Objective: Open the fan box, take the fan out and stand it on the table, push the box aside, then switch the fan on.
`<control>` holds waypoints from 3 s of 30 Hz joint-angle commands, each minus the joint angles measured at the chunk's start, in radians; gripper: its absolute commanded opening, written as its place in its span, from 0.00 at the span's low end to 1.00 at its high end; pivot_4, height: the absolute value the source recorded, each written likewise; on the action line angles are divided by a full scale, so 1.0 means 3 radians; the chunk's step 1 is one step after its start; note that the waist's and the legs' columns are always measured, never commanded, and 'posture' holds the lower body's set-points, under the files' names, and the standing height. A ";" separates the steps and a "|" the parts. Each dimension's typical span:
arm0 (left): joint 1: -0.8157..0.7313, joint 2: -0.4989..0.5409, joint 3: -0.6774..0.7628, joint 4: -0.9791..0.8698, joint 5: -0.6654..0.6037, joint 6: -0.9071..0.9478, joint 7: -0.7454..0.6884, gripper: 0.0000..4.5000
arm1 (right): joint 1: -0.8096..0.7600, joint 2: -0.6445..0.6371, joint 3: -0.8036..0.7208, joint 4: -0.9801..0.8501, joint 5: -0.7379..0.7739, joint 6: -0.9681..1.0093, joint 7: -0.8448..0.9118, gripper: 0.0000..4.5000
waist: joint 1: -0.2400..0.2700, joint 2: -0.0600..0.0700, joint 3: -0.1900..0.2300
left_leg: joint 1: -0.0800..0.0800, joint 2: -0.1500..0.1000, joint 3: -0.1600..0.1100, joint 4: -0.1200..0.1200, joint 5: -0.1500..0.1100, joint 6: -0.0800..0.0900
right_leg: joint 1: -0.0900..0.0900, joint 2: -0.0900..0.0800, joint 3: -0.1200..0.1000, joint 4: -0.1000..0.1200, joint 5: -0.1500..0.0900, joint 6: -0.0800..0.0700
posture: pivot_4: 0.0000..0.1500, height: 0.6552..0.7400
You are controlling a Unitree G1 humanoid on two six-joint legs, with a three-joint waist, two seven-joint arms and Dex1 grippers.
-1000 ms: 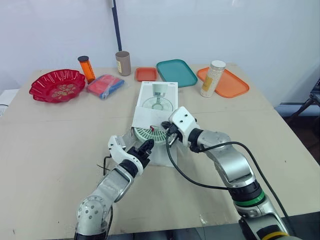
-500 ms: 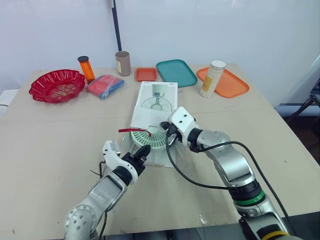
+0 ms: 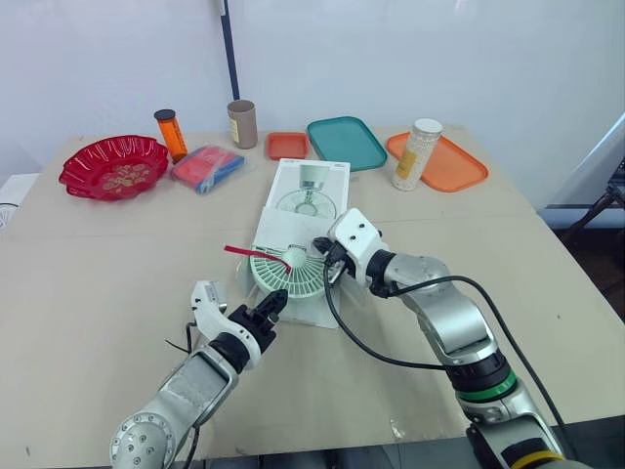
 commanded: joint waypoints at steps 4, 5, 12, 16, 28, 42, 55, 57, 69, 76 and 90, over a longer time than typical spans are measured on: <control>0.0026 0.0052 0.0084 -0.0119 0.0099 -0.0099 -0.0068 0.46 | 0.0028 -0.0062 0.0016 0.0161 -0.0057 0.0064 -0.0001 0.00 | 0.0001 0.0000 0.0000 | 0.0000 0.0000 0.0000 0.0000 0.0000 0.0000 | 0.0000 0.0000 0.0000 0.0000 0.0000 0.0000 | 1.00 1.00; 0.0027 0.0049 0.0086 -0.0121 0.0102 -0.0103 -0.0084 0.52 | 0.0028 -0.0060 0.0017 0.0161 -0.0057 0.0063 -0.0001 0.00 | 0.0002 0.0000 0.0000 | 0.0000 0.0000 0.0000 0.0000 0.0000 0.0000 | 0.0000 0.0000 0.0000 0.0000 0.0000 0.0000 | 1.00 1.00; 0.0105 0.0072 0.0145 -0.0203 0.0060 -0.0175 -0.0197 1.00 | 0.0048 -0.0074 0.0031 0.0159 -0.0057 0.0052 0.0008 0.00 | 0.0019 0.0000 0.0000 | 0.0000 -0.0001 0.0000 0.0001 0.0000 0.0000 | 0.0001 -0.0002 -0.0001 -0.0001 0.0001 0.0001 | 1.00 1.00; 0.0157 0.0096 0.0252 -0.0218 -0.0056 -0.0250 -0.0266 1.00 | 0.0051 -0.0081 0.0036 0.0176 -0.0059 0.0031 0.0015 0.00 | 0.0021 0.0000 0.0000 | 0.0000 -0.0001 0.0000 0.0001 0.0000 0.0000 | 0.0001 -0.0002 -0.0001 -0.0001 0.0001 0.0001 | 1.00 1.00; -0.0117 0.0313 0.0399 0.0291 -0.0422 -0.0108 -0.0670 1.00 | -0.0003 -0.0064 0.0064 0.0292 -0.0072 -0.0070 0.0023 0.00 | 0.0027 0.0000 0.0000 | 0.0000 -0.0001 -0.0001 0.0001 0.0000 0.0000 | 0.0002 -0.0002 -0.0004 -0.0002 0.0001 0.0001 | 1.00 1.00; -0.0474 0.0000 0.0298 0.0776 -0.0140 -0.0087 -0.0730 1.00 | 0.0004 -0.0065 0.0063 0.0280 -0.0076 -0.0084 0.0005 0.00 | 0.0045 0.0001 0.0000 | -0.0001 -0.0001 -0.0001 0.0001 0.0001 -0.0001 | 0.0002 -0.0002 -0.0004 -0.0003 0.0003 0.0002 | 1.00 1.00; -0.0438 -0.0169 0.0361 0.0913 -0.0006 -0.0010 -0.0820 0.59 | -0.0001 -0.0068 0.0056 0.0275 -0.0074 -0.0063 0.0003 0.00 | 0.0047 0.0001 0.0000 | -0.0001 -0.0002 -0.0002 0.0001 0.0001 -0.0001 | 0.0002 -0.0002 -0.0004 -0.0004 0.0003 0.0003 | 1.00 1.00; -0.0421 -0.0168 0.0374 0.0924 0.0009 -0.0003 -0.0856 0.59 | -0.0002 -0.0065 0.0057 0.0270 -0.0072 -0.0055 0.0004 0.00 | 0.0047 0.0001 0.0000 | -0.0001 -0.0002 -0.0002 0.0001 0.0001 -0.0001 | 0.0002 -0.0002 -0.0004 -0.0004 0.0003 0.0004 | 1.00 1.00; -0.0249 -0.0208 0.0431 0.0893 0.0106 0.0057 -0.0998 0.59 | -0.0013 -0.0079 0.0055 0.0287 -0.0079 -0.0065 0.0010 0.00 | 0.0046 0.0001 0.0000 | -0.0001 -0.0001 -0.0002 0.0000 0.0001 -0.0001 | 0.0002 -0.0002 -0.0004 -0.0005 0.0001 0.0005 | 1.00 1.00; 0.0016 -0.0164 0.0492 0.0591 -0.0027 0.0030 -0.0895 0.38 | -0.0024 -0.0067 0.0063 0.0312 -0.0076 -0.0078 0.0012 0.00 | 0.0041 0.0001 0.0000 | -0.0001 0.0000 -0.0001 0.0000 0.0000 0.0000 | 0.0001 -0.0002 -0.0003 -0.0005 -0.0005 0.0012 | 1.00 1.00; 0.0473 0.0087 0.0509 0.0176 -0.0275 -0.0029 -0.0788 0.38 | -0.0043 -0.0054 0.0064 0.0335 -0.0066 -0.0093 0.0014 0.00 | 0.0040 0.0001 0.0000 | 0.0000 0.0001 -0.0001 -0.0001 -0.0001 0.0001 | 0.0001 -0.0002 -0.0003 -0.0005 -0.0012 0.0021 | 1.00 1.00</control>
